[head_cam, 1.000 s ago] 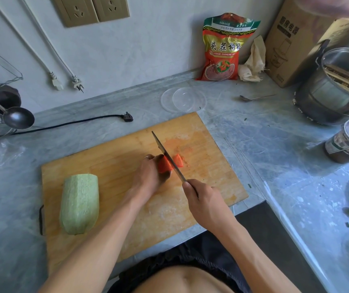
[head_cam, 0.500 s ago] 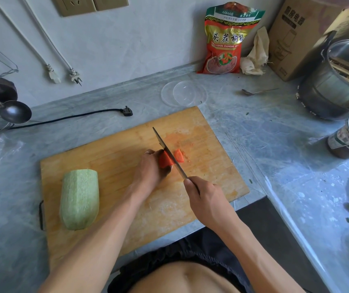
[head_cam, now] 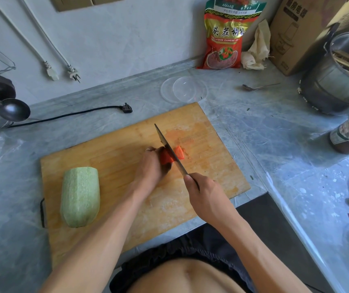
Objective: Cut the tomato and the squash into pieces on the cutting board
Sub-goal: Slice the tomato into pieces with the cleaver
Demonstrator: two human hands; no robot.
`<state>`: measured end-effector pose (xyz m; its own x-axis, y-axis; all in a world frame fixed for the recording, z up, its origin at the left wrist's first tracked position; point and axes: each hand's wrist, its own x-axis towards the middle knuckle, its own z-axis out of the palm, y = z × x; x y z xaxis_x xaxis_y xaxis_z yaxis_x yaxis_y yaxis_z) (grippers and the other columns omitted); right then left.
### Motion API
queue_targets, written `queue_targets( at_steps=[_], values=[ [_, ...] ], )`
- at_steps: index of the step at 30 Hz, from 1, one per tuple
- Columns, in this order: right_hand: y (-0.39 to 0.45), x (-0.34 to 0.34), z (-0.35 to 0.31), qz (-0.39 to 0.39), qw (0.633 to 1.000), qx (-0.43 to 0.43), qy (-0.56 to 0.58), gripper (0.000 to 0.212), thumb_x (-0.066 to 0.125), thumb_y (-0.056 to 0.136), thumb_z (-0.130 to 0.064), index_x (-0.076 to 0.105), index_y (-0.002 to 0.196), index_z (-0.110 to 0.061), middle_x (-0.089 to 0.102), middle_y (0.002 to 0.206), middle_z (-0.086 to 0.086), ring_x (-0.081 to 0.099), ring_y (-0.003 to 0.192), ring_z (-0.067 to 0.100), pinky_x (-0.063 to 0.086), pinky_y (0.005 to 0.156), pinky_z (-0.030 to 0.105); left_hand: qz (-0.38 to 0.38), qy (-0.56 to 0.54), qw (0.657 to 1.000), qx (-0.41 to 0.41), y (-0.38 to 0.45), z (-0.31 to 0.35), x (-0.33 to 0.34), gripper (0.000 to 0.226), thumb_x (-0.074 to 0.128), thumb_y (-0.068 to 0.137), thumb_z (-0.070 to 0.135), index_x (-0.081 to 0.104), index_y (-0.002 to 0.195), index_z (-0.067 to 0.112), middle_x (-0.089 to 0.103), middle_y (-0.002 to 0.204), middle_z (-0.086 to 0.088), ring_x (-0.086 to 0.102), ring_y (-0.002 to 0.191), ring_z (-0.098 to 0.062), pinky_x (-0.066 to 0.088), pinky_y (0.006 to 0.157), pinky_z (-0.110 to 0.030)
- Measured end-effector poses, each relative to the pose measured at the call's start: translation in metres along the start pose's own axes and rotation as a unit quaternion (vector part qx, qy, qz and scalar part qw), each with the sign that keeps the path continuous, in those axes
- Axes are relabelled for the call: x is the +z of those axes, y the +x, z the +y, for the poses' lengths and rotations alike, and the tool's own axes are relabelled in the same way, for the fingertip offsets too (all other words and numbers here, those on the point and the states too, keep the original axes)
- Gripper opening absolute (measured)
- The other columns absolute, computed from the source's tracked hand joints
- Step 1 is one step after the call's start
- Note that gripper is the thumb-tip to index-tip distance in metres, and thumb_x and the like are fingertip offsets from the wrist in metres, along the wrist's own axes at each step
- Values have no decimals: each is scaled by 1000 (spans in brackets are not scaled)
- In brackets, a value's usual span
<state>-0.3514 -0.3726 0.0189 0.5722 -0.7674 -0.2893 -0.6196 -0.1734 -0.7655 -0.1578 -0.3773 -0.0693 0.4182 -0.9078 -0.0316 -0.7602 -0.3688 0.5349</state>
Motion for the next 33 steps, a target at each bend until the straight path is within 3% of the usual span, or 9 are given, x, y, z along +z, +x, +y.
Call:
queue_targets(
  at_steps=[6, 11, 20, 28, 33],
  values=[
    [15, 7, -6, 12, 1000, 17, 5, 42, 36, 105, -36, 38, 66, -23, 40, 53, -3, 33, 47, 16, 28, 49, 31, -16, -13, 1000, -7, 0, -2, 1, 24, 75, 77, 23, 73, 100, 19, 64, 88, -10, 64, 79, -29, 41, 64, -24],
    [11, 7, -4, -1, 1000, 23, 3, 42, 36, 105, -36, 39, 67, -20, 40, 54, -2, 32, 48, 15, 25, 46, 26, -13, -7, 1000, -3, 2, -4, 2, 26, 75, 77, 22, 73, 102, 18, 66, 86, -13, 64, 79, -31, 36, 62, -23],
    [23, 12, -4, 11, 1000, 17, -1, 39, 36, 106, -33, 44, 71, -16, 41, 55, -1, 35, 50, 19, 26, 48, 30, -33, -26, 999, -9, 2, -5, 3, 27, 70, 76, 30, 72, 101, 22, 67, 88, -10, 64, 80, -30, 52, 67, -33],
    [12, 12, 8, 10, 1000, 23, 3, 41, 38, 105, -32, 39, 66, -19, 37, 51, -4, 29, 44, 12, 22, 43, 22, -17, -22, 1000, 4, 3, -8, 5, 20, 71, 80, 22, 73, 99, 15, 69, 86, -16, 62, 82, -35, 45, 66, -31],
    [28, 24, 6, 31, 999, 13, -9, 37, 37, 105, -35, 42, 72, -19, 42, 54, 0, 37, 47, 20, 30, 50, 35, -10, -36, 999, 10, 2, -7, 5, 17, 69, 84, 22, 73, 97, 13, 67, 82, -18, 61, 81, -37, 49, 66, -35]
  ],
)
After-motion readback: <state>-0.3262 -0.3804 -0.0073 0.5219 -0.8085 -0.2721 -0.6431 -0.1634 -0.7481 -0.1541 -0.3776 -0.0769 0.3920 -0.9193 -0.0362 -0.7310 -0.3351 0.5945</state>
